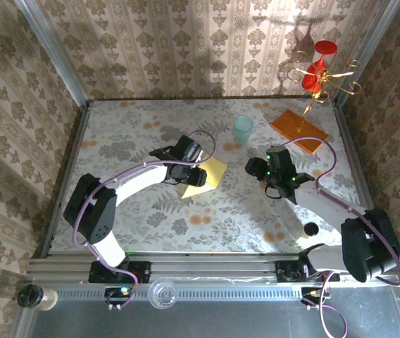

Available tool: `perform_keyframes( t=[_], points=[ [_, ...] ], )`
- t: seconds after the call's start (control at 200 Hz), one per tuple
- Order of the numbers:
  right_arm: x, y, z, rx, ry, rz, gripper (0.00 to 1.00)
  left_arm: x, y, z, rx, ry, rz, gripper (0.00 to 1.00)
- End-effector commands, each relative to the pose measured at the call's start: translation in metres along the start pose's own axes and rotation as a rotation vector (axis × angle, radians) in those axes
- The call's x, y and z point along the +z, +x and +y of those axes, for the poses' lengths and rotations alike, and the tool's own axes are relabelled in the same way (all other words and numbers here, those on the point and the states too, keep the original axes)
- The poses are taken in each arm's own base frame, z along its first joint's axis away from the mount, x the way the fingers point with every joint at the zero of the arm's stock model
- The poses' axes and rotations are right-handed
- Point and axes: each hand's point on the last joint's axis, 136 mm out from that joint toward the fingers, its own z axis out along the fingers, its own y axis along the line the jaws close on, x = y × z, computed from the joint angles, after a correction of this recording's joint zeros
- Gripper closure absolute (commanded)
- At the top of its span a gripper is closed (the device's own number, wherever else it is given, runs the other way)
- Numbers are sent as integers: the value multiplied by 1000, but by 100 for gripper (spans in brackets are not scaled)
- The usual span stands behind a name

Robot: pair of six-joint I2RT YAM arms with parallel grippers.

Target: Fold a paper plane with a square sheet of paper (pick it up from the middle)

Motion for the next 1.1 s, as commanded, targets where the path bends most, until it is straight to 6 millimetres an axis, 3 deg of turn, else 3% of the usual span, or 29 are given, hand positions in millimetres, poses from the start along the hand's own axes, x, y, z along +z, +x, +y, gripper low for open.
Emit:
perform_keyframes(
  t=[0.0,0.22,0.495,0.78,0.895,0.97,1.095],
  points=[
    [3,-8,16,26,-43,-12,38,11,-5,-18,-114,126,13,54],
    [10,-3,27,3,-71,39,41,28,-13,3,-169,69,25,59],
    [33,24,37,-17,-55,159,42,50,-13,21,-205,45,52,61],
    [43,61,50,42,-63,267,44,59,9,16,-267,95,119,63],
    [43,79,45,98,-59,318,48,60,28,-11,-254,173,157,64],
    [40,85,38,122,-51,327,48,61,40,-16,-246,156,179,64],
    [35,96,30,129,-38,364,48,61,42,-19,-271,166,164,64]
  ],
)
